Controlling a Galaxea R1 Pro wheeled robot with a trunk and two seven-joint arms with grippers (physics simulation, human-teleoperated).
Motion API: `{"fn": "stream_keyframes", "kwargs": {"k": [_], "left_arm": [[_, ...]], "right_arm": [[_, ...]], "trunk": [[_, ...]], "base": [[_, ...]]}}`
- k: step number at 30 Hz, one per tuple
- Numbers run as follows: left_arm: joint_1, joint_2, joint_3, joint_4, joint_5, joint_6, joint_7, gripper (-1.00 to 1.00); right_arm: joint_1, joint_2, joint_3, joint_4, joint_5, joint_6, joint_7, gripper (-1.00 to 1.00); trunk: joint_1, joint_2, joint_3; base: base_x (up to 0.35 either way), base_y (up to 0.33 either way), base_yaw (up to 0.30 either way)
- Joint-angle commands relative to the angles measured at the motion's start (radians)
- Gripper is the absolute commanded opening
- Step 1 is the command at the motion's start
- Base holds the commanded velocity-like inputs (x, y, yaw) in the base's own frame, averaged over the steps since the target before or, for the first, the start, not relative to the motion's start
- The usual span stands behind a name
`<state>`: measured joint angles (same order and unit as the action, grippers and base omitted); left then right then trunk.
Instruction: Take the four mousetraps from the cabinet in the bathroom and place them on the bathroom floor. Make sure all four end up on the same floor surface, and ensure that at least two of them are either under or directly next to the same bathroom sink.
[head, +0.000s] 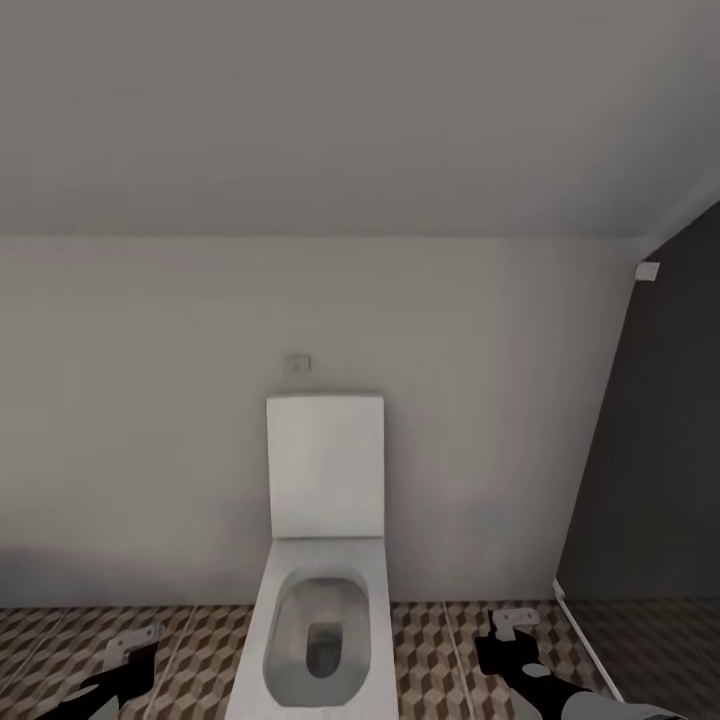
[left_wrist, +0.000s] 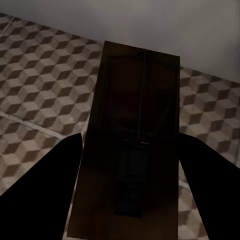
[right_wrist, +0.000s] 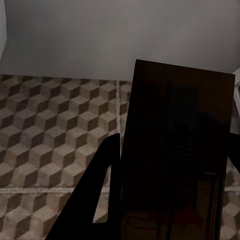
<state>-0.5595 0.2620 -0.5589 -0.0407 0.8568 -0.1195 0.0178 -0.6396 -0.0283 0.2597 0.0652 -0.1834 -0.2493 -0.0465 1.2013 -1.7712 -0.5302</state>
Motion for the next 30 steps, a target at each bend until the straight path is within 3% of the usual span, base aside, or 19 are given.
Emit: {"fn": "stream_keyframes", "kwargs": {"k": [1, 30], "left_arm": [[0.000, 0.000, -0.009, -0.001, 0.007, -0.002, 0.002, -1.00], [0.000, 0.002, -0.006, -0.001, 0.007, -0.002, 0.030, -1.00]], "right_arm": [[-0.002, 0.001, 0.009, 0.004, -0.011, -0.007, 0.002, -1.00], [-0.002, 0.001, 0.010, 0.004, -0.011, -0.007, 0.002, -1.00]], "trunk": [[0.004, -0.008, -0.004], [0.115, -0.211, -0.095]], "base": [[0.000, 0.000, 0.000], [0.000, 0.000, 0.000]]}}
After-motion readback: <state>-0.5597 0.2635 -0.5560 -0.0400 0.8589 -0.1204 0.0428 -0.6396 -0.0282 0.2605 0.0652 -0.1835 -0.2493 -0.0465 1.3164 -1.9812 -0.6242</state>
